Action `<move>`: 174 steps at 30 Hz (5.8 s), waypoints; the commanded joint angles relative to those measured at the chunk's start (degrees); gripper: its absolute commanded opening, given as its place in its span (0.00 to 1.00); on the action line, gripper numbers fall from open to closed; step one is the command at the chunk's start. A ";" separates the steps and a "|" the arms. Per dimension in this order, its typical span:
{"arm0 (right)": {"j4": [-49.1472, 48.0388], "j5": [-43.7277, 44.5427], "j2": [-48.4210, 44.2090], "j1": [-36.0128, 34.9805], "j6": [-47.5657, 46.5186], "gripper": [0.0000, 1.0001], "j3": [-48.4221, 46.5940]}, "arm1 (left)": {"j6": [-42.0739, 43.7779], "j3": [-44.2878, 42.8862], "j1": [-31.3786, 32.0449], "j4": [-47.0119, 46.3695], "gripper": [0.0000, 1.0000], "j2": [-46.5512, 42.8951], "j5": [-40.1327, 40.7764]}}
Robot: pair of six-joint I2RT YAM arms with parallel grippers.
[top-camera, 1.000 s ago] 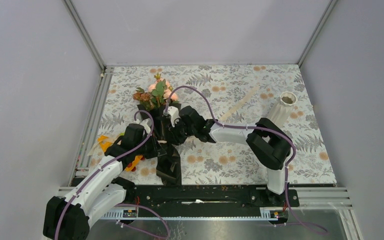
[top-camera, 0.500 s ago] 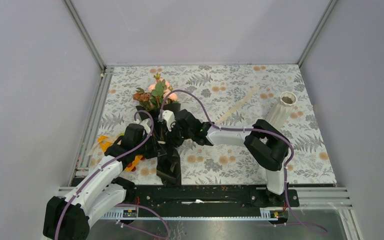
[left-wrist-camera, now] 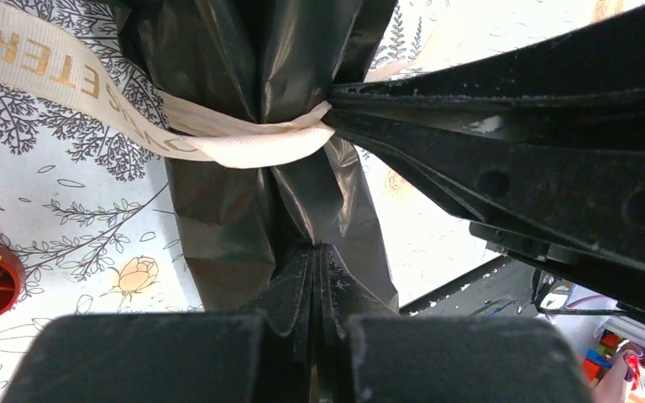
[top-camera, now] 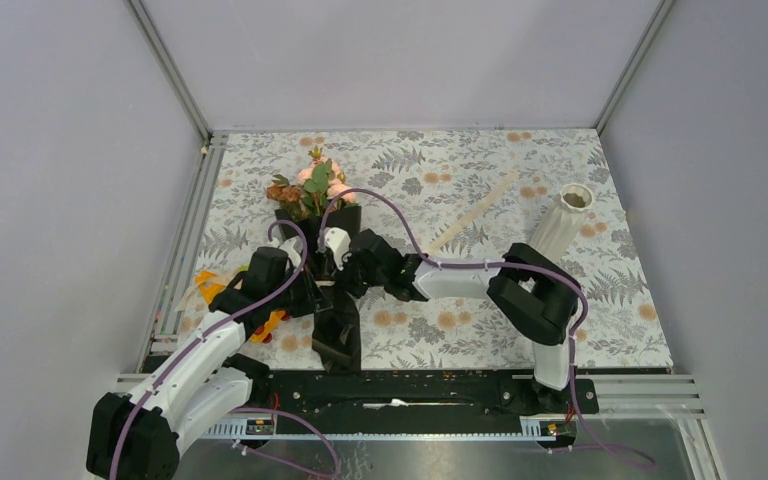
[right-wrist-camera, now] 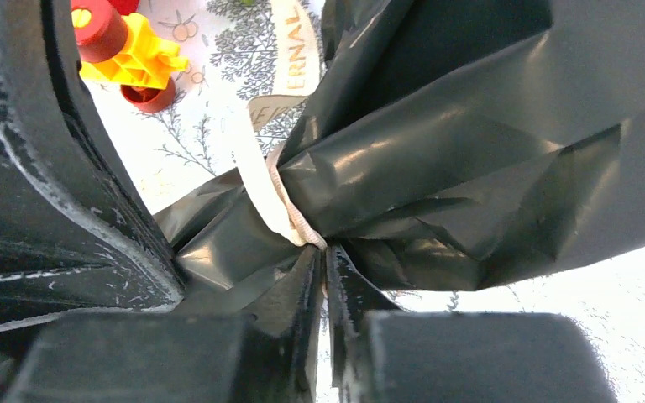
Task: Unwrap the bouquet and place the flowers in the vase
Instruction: Untie the ribbon from the wrapping paper.
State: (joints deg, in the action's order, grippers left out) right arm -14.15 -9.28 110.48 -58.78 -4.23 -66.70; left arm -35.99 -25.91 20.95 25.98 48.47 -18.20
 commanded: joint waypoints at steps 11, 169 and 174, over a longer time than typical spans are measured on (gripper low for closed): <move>-13.62 21.51 -13.09 -0.19 10.97 0.00 12.33 | -2.30 0.56 -0.21 -1.98 0.00 -2.22 1.13; -7.04 -8.30 -0.03 3.59 21.63 0.38 -0.38 | 2.66 -5.55 0.23 -1.03 0.00 7.70 3.05; -7.47 -7.49 -0.62 3.25 20.40 0.35 0.40 | 2.62 -5.40 0.23 -1.02 0.00 7.63 3.16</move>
State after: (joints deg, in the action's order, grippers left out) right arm -20.86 -17.15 109.84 -55.37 18.22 -64.86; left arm -33.04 -31.42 20.95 27.24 56.99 -15.97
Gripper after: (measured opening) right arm 0.354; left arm 0.010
